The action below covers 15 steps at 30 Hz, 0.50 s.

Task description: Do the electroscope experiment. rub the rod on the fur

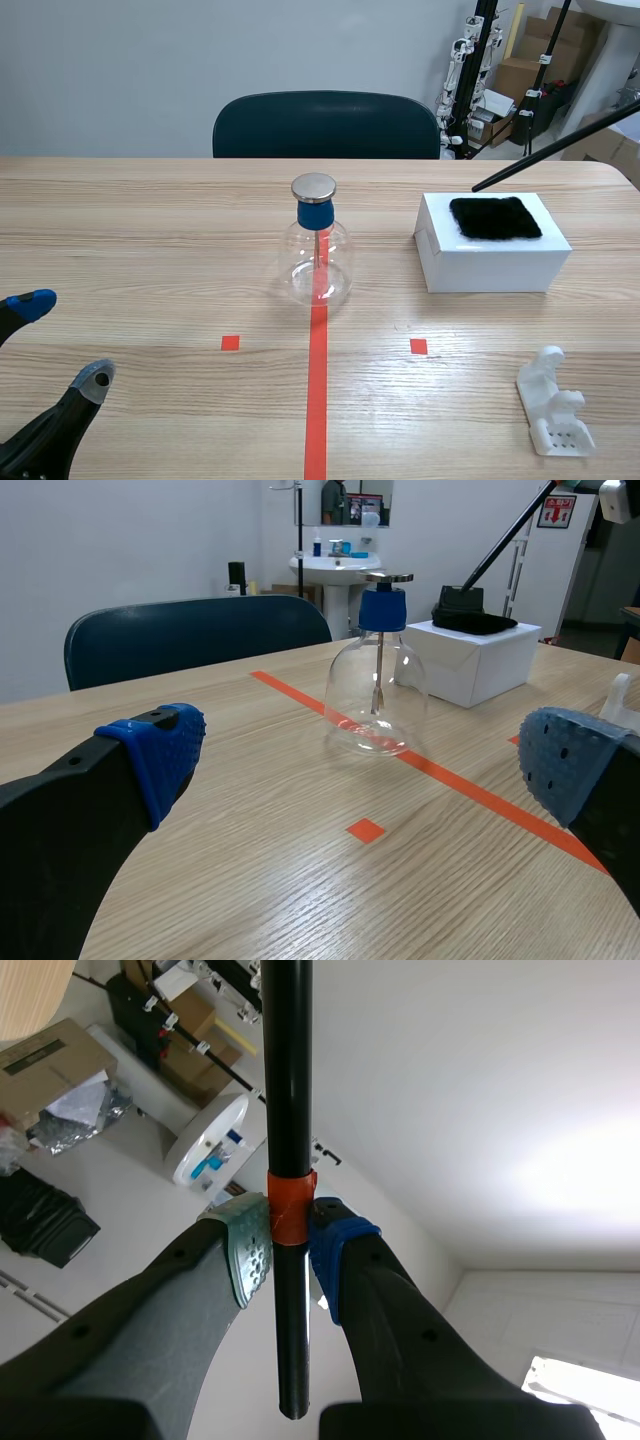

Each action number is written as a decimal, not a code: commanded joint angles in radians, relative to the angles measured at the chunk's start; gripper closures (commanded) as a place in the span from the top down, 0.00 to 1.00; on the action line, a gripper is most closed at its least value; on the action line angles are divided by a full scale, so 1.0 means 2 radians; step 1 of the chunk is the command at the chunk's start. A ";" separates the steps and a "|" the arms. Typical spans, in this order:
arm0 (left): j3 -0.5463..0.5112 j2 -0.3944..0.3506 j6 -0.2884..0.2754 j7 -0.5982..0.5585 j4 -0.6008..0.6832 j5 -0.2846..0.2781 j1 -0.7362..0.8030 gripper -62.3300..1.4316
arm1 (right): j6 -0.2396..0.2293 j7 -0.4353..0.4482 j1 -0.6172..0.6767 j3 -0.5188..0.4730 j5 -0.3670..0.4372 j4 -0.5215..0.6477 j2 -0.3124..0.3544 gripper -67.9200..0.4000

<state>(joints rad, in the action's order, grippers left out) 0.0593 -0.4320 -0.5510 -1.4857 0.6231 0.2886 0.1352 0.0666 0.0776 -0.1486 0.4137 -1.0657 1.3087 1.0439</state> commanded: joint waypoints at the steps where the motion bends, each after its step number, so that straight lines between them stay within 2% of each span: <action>1: -0.002 0.000 0.001 -0.007 0.006 -0.004 -0.002 1.00 | 0.007 -0.017 -0.008 -0.002 0.002 0.002 0.022 0.01; 5: -0.002 0.000 0.001 -0.007 0.006 -0.004 -0.002 1.00 | 0.005 -0.033 -0.006 0.002 -0.002 -0.014 0.023 0.01; 11: -0.002 0.000 0.001 -0.007 0.006 -0.004 -0.002 1.00 | 0.005 -0.030 -0.006 0.002 0.003 -0.052 -0.002 0.01; 15: -0.002 0.000 0.001 -0.007 0.006 -0.004 -0.002 1.00 | 0.005 -0.022 0.000 0.002 0.017 -0.056 -0.005 0.01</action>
<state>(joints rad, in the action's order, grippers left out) 0.0593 -0.4320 -0.5510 -1.4857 0.6231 0.2886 0.1352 0.0662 0.0414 -0.1318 0.4271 -1.0332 1.1732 1.0050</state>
